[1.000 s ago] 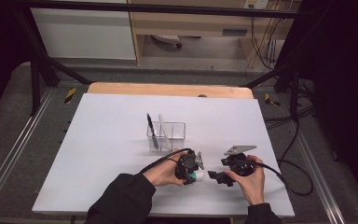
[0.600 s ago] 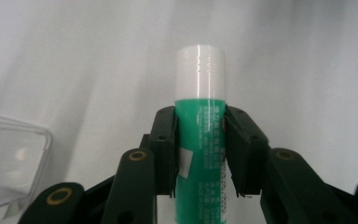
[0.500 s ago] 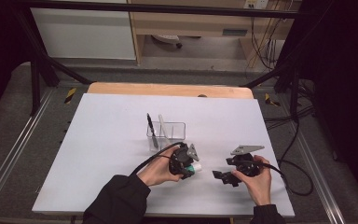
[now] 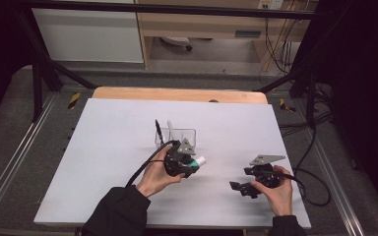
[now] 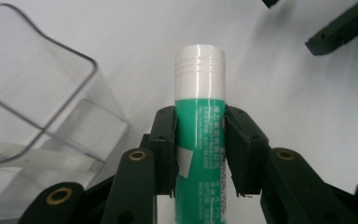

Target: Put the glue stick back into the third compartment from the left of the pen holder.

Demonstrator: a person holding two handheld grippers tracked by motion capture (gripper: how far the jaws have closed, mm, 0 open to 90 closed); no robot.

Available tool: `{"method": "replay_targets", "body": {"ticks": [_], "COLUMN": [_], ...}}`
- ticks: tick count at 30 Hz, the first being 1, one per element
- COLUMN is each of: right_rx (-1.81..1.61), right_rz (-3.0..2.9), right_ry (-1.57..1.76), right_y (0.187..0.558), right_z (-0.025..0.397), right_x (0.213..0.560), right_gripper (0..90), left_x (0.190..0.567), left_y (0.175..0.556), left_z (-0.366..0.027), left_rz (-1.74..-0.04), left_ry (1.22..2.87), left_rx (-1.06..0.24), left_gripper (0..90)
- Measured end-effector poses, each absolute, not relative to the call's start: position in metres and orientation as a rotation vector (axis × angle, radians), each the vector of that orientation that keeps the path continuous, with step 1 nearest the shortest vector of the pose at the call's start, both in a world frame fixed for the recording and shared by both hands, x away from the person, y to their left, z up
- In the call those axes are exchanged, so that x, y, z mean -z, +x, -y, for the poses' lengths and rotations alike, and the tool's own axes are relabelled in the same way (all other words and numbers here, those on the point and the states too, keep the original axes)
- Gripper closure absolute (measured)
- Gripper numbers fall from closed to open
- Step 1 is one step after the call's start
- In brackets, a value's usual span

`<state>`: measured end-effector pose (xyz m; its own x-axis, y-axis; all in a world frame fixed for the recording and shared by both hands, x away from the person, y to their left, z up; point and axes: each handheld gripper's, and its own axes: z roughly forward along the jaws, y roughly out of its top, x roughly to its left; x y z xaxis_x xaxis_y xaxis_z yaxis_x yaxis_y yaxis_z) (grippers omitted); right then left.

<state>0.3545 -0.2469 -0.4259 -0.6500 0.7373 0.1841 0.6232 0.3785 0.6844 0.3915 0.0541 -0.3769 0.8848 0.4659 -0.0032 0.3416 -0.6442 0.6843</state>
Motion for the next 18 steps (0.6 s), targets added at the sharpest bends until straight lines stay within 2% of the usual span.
{"method": "replay_targets", "body": {"ticks": [8, 18], "right_rx": [-1.122, -1.119], "right_rz": [-2.487, -2.488], "right_ry": [1.225, 1.226], "right_y": [0.353, 0.352], "right_z": [0.252, 0.253], "right_x": [0.426, 0.427], "right_gripper": [15.6, 15.6], "left_x": [0.366, 0.351], "left_y": [0.395, 0.399], "left_z": [-0.066, -0.072], "left_rz": [-0.683, -0.721], "left_ry": [2.189, 2.063], "left_rx": [-0.27, -0.335], "left_gripper": [65.2, 65.2]}}
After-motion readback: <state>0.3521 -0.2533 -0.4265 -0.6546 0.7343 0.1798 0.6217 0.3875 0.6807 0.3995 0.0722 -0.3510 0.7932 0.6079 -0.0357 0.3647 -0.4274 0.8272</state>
